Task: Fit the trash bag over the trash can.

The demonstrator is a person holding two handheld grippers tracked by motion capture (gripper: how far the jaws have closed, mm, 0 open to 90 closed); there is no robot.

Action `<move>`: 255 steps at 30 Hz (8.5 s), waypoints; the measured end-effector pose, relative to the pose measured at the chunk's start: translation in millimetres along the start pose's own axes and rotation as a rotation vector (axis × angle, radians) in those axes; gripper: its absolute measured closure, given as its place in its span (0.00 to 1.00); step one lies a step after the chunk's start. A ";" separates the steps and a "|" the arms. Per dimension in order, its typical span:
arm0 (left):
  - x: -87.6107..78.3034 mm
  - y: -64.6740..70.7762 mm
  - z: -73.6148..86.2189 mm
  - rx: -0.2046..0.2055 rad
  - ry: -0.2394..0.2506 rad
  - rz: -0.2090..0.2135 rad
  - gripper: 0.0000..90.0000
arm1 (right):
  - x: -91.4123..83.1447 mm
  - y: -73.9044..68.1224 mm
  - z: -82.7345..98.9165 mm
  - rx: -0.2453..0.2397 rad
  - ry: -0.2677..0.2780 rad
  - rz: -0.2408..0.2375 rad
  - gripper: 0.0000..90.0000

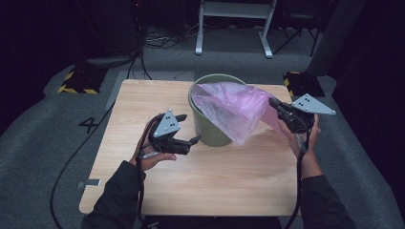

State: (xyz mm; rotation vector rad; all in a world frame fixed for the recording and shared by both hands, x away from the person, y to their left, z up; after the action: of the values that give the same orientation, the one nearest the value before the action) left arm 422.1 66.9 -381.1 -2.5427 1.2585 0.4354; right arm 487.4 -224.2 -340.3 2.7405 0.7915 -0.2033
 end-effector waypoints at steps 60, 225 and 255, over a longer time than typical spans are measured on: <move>112.0 -53.5 -46.5 0.026 -0.266 -0.017 0.72 | 23.0 -0.1 -2.5 -0.032 -0.046 0.017 1.00; 122.4 -21.6 -74.6 0.146 -0.178 0.000 1.00 | 2.6 -59.0 44.1 -0.268 -0.204 -0.193 0.37; 116.7 6.9 -97.7 0.171 -0.050 0.048 0.25 | 10.9 -40.6 22.0 -0.514 -0.193 0.110 0.98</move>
State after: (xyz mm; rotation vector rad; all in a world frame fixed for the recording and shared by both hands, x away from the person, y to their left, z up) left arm 498.2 -57.3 -336.6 -2.3503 1.2829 0.3816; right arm 473.4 -192.6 -372.8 2.2316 0.5458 -0.2048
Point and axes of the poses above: each handheld gripper's, and its own axes: x roughly forward along the jaws, z roughly out of its underside, y roughly to its right, the point moved 8 cm from there along x, roughly forward along the jaws, and after that the axes turned 2 degrees about -x, right-handed, at the moved point
